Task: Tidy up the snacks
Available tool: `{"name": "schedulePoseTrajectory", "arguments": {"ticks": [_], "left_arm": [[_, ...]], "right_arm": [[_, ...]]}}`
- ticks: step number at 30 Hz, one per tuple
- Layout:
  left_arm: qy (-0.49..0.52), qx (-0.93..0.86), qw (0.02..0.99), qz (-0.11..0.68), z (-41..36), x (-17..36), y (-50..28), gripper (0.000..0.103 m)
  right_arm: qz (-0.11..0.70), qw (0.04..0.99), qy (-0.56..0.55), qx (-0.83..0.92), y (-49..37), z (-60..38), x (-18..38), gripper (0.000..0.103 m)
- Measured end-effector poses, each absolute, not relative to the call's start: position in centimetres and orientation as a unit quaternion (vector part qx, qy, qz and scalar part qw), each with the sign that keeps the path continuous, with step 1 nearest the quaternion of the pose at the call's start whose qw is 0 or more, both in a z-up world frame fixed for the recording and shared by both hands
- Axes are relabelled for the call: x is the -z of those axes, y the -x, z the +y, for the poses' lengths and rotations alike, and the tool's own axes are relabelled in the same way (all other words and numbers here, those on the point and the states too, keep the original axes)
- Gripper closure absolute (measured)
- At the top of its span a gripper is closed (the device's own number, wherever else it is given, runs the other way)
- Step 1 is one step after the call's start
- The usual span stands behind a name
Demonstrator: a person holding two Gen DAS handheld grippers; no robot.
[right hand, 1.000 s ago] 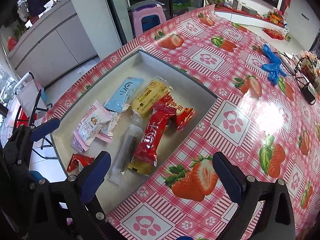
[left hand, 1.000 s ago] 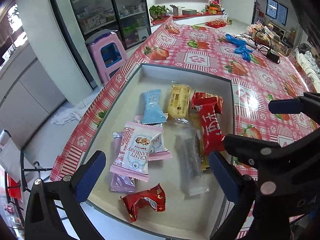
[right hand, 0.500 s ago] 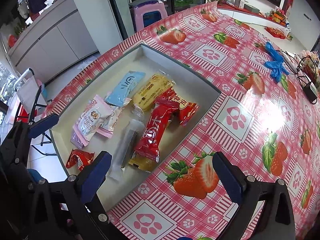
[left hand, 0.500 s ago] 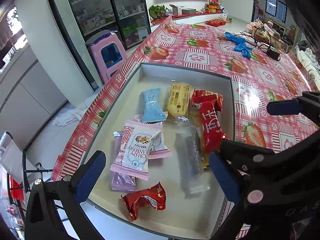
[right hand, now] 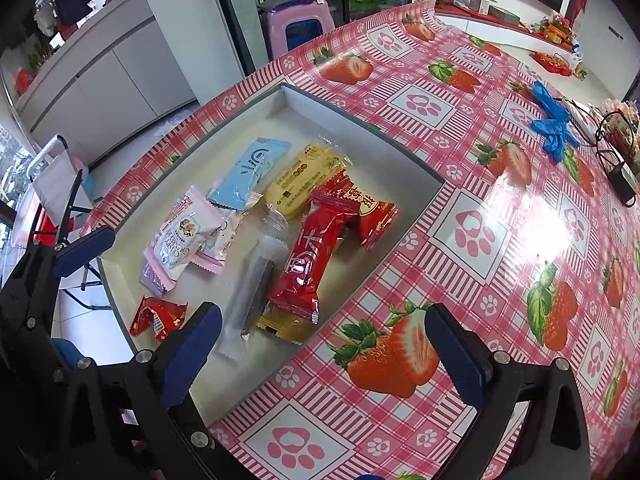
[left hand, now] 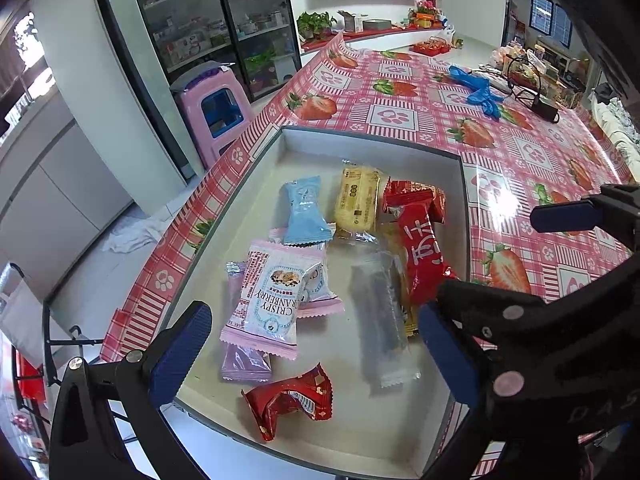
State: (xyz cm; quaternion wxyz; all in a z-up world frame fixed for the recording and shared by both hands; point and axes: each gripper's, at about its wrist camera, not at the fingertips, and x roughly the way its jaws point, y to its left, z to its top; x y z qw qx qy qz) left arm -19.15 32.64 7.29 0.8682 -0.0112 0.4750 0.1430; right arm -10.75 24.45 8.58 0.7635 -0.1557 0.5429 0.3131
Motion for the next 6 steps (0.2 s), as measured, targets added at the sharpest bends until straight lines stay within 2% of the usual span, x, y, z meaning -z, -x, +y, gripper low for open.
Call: {"name": "schedulePoseTrajectory", "arguments": {"ticks": [6], "left_arm": [[0.014, -0.142, 0.868, 0.476, 32.69, -7.23, 19.23, 0.000]], "right_arm": [[0.542, 0.764, 0.157, -0.314, 10.73, 24.49, -8.59, 0.001]]}}
